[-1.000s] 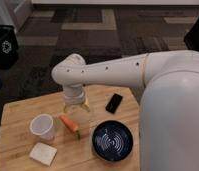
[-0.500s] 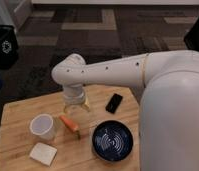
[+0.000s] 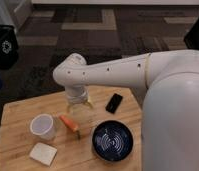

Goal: Drag the pepper across the table

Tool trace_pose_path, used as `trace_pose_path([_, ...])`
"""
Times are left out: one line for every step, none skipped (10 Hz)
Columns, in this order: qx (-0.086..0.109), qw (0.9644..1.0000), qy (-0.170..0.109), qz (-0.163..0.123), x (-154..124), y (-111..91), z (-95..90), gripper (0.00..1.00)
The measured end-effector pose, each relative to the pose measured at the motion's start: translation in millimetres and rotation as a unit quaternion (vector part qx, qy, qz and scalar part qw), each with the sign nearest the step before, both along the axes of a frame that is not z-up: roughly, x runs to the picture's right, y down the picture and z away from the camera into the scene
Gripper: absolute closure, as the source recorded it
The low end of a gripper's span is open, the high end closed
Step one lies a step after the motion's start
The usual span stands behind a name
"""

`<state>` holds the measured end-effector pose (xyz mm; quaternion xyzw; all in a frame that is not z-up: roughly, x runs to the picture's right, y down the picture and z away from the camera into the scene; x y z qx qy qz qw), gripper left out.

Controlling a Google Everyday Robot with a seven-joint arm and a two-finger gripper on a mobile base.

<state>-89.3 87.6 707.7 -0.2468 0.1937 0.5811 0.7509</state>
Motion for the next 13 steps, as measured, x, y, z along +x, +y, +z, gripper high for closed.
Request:
trace_pose_path([-0.001,0.9996,-0.017,-0.021,0,1,-1.4,0.35])
trace_pose_path([-0.004,0.9981,-0.034,-0.052,2,4,-2.9,0.35])
trace_pose_path([-0.004,0.9979,-0.034,-0.055,2,4,-3.1,0.35])
trace_pose_path([-0.013,0.9904,-0.044,-0.13,13,7,-5.0,0.35])
trace_pose_path([-0.007,0.9742,-0.057,-0.218,22,-2,-4.5,0.35])
trace_pose_path([0.006,0.9643,-0.072,-0.255,18,-12,-2.6,0.35])
trace_pose_path([0.017,0.9591,-0.092,-0.267,6,-16,-1.2,0.35])
trace_pose_path([0.03,0.954,-0.121,-0.273,-8,-19,0.9,0.35])
trace_pose_path([0.034,0.9513,-0.134,-0.276,-12,-19,1.3,0.35])
trace_pose_path([0.04,0.9475,-0.15,-0.279,-16,-20,2.1,0.35])
trace_pose_path([0.043,0.942,-0.171,-0.286,-18,-20,2.8,0.35])
trace_pose_path([0.041,0.9398,-0.177,-0.29,-18,-18,2.8,0.35])
trace_pose_path([0.037,0.9341,-0.189,-0.301,-16,-17,3.3,0.35])
